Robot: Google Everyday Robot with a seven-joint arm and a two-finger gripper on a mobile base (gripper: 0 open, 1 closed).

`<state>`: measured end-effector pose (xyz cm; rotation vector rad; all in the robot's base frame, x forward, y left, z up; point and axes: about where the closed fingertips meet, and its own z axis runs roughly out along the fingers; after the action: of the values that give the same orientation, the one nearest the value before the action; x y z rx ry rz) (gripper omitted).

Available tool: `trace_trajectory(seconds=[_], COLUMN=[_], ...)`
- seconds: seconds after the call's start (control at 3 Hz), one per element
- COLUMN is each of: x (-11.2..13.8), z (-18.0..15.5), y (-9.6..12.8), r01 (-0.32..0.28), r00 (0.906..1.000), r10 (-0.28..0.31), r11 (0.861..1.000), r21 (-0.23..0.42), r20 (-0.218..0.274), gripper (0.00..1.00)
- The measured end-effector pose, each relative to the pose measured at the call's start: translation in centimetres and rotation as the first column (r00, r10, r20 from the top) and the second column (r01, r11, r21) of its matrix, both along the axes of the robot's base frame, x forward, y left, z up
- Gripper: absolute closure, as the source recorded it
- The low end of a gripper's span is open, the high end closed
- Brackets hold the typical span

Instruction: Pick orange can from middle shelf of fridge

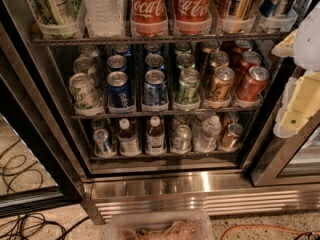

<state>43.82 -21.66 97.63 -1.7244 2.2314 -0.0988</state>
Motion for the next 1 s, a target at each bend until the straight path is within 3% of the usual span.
trace_trajectory(seconds=[0.33, 0.67, 1.0], x=[0.0, -0.2, -1.1], z=[0.0, -0.5, -3.0], y=[0.0, 0.1, 0.6], r01=[0.000, 0.016, 0.033], r00=[1.0000, 0.9995, 0.9978], r10=[0.000, -0.017, -0.041], r11=[1.000, 0.999, 0.988], r21=[0.000, 0.051, 0.150], r20=[0.000, 0.025, 0.052], gripper=[0.00, 0.00, 0.00])
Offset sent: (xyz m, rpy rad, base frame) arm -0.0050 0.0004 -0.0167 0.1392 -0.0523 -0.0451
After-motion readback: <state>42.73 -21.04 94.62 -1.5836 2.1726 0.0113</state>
